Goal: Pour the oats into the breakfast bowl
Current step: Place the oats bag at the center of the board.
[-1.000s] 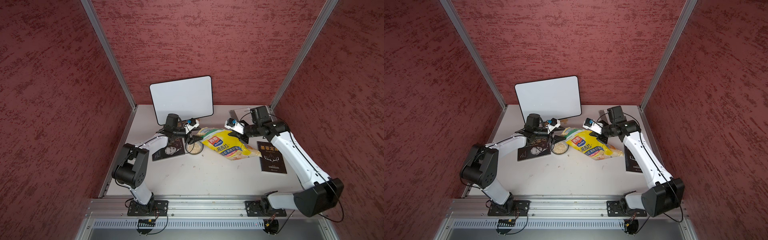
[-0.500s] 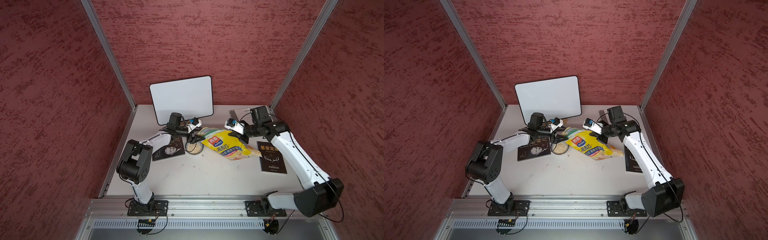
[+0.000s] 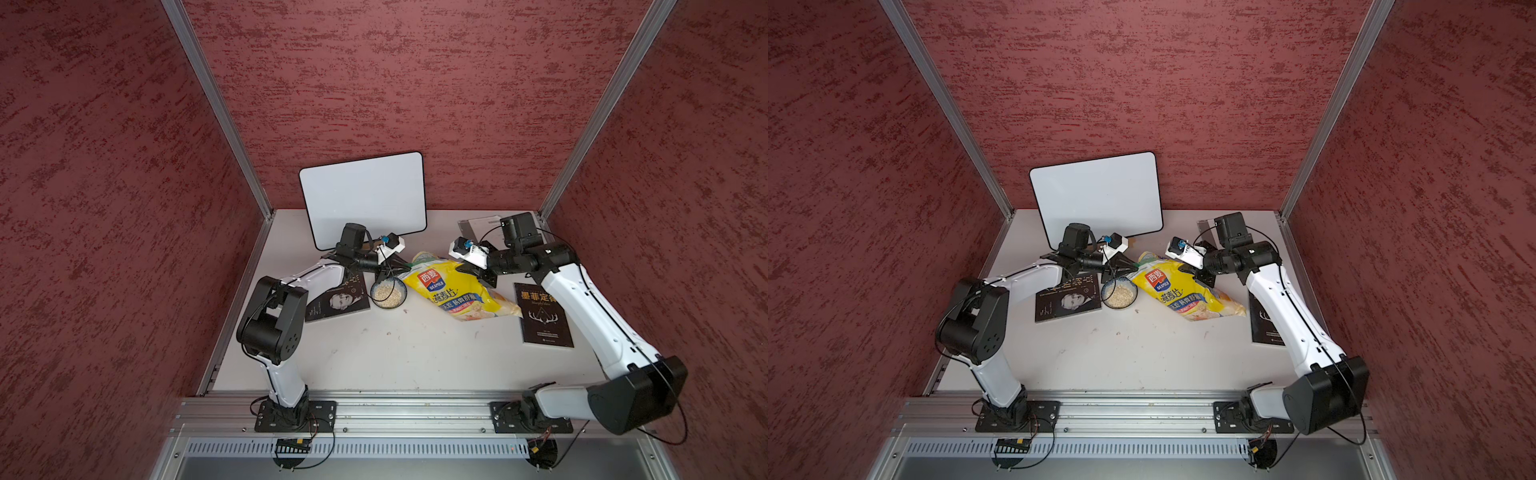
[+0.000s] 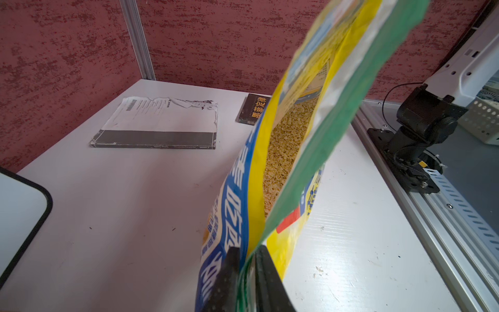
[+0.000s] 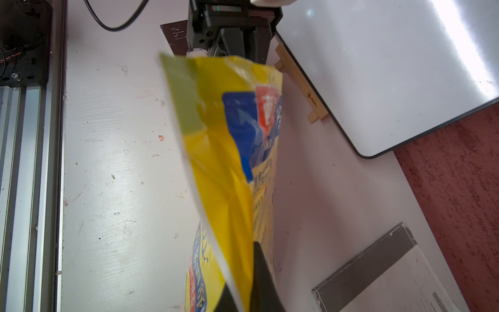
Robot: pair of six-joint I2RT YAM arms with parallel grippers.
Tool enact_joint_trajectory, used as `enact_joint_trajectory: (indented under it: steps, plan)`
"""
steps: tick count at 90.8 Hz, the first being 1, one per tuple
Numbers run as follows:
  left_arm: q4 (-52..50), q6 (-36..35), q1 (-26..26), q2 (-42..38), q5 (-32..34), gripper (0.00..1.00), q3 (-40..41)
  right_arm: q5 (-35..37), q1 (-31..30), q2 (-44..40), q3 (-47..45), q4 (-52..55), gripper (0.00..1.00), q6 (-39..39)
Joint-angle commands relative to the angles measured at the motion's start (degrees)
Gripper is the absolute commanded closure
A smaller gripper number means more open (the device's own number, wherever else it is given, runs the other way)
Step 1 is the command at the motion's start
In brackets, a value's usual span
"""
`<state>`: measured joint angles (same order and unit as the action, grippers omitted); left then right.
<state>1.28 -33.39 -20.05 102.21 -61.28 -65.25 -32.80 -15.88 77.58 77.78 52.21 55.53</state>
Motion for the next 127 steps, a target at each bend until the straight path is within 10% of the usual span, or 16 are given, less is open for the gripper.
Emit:
enact_joint_trajectory:
  steps: [1, 45, 94, 105, 127]
  plan:
    - [-0.4, 0.1, -0.2, -1.8, -0.6, 0.94, -0.7, -2.0, 0.8, -2.8, -0.6, -4.4, 1.00, -0.1]
    - [2.6, 2.5, -4.0, -11.0, 5.5, 1.00, -0.1, -3.4, 4.3, -10.8, -10.0, -12.9, 1.00, -9.7]
    - [-20.1, -9.0, -11.8, -13.2, 15.3, 1.00, -16.9, -0.5, 6.6, -20.2, -36.8, -44.5, 1.00, -34.2]
    - [-23.9, -10.6, -13.1, -13.6, 19.7, 1.00, -16.8, -0.9, 7.4, -17.9, -38.2, -45.3, 0.91, -34.0]
    - [-23.5, -11.1, -15.6, -16.2, 24.3, 1.00, -15.0, -7.7, 8.1, -22.4, -34.6, -40.4, 0.40, -32.2]
